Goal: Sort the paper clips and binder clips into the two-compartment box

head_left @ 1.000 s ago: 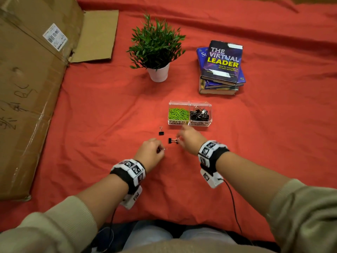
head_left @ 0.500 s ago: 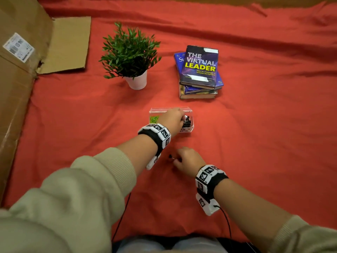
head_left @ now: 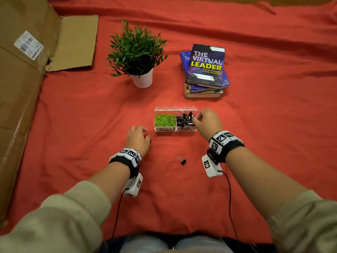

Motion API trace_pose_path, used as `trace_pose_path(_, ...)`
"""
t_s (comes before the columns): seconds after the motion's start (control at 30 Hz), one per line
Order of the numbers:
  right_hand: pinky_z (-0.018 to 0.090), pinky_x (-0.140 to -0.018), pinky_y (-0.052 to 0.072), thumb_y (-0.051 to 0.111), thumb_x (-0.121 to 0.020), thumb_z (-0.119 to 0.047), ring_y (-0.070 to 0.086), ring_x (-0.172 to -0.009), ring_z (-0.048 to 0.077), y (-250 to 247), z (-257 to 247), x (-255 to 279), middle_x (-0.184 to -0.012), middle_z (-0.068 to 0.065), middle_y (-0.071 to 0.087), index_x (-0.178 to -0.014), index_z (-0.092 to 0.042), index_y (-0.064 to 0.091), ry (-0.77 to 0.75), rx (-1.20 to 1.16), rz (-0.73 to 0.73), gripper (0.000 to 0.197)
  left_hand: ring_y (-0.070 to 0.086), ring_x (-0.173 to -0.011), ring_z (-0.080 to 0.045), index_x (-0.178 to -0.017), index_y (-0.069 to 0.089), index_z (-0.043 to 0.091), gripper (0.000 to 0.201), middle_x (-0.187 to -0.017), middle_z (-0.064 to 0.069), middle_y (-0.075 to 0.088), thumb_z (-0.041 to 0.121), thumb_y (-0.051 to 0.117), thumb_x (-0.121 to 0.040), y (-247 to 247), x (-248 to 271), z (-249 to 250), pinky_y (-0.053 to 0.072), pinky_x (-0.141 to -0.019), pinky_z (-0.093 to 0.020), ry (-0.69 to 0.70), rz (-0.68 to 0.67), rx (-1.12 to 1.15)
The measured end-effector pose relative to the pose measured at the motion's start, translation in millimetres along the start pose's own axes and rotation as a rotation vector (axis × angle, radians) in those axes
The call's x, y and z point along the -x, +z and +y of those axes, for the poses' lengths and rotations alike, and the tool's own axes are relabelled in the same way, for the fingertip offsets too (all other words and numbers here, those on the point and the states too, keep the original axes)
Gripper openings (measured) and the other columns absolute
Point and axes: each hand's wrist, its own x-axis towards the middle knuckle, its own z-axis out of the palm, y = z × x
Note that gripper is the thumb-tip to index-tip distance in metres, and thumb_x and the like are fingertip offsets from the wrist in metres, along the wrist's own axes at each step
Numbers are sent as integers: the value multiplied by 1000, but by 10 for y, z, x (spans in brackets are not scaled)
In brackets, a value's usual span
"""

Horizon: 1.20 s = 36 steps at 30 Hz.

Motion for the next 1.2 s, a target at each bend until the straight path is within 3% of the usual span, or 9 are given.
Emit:
trace_pose_path(0.17,40,-86,48,60,-86,-24,54,-99,29,111,-91,166,-103,11,56,-97,-9,61,-101,95,20,19,54,-106,-32,-108,63,13,22,-111,-12,49,18,57,-88,82,26,-94,48,-90,-41,67,-125,-125)
trace_pose_path(0.33,40,-87,49,56,-86,-28,56,-105,32,518,-52,813,-110,12,54,-105,-8,58,-212,297,-403,27,57,-105,-32,-106,62,14,19,-111,-11,52,19,52,-91,114,67,-76,51,-83,-42,144,-154,-238)
trace_pose_path(0.4,40,-89,46,55,-86,-22,52,-110,31,636,41,935,-114,13,51,-109,-7,55,-218,311,-449,27,56,-105,-32,-108,61,14,20,-111,-11,52,22,55,-90,113,84,-81,50,-84,-41,167,-175,-264)
trace_pose_path(0.5,36,-91,43,53,-82,-9,52,-109,30,691,124,984,-108,12,54,-104,-7,59,-238,185,-407,23,58,-103,-33,-105,61,15,19,-107,-12,54,20,57,-88,54,99,-49,49,-85,-39,163,-204,-255)
trace_pose_path(0.6,35,-90,46,58,-78,-14,57,-96,27,634,164,948,-98,10,58,-94,-12,64,-186,39,-313,17,61,-92,-31,-93,64,17,14,-97,-9,57,19,61,-80,-5,152,60,51,-81,-37,149,-155,-126)
trace_pose_path(0.77,35,-84,48,65,-77,-8,59,-87,25,245,157,506,-92,11,61,-87,-7,67,-107,-145,32,10,58,-90,-22,-93,59,18,13,-95,-2,56,20,61,-80,65,289,572,51,-79,-37,484,-163,-26)
trace_pose_path(0.87,31,-83,44,65,-79,-9,58,-88,24,58,124,218,-93,12,62,-88,-5,69,-68,-147,130,11,55,-94,-24,-96,59,15,14,-98,-6,56,19,62,-83,134,123,929,48,-82,-36,474,-89,23)
trace_pose_path(1.07,28,-83,38,62,-79,-10,55,-91,26,52,49,-44,-94,13,61,-86,-6,68,-99,-91,75,10,46,-114,-30,-108,60,7,22,-113,-11,57,20,56,-91,257,-256,1102,37,-98,-37,446,-84,-192)
trace_pose_path(1.2,31,-91,38,60,-84,-13,48,-105,30,193,101,-113,-104,13,59,-100,-7,70,-180,43,-26,20,47,-108,-31,-104,65,3,24,-106,-13,56,17,49,-93,261,-271,1071,40,-95,-42,499,-67,-178)
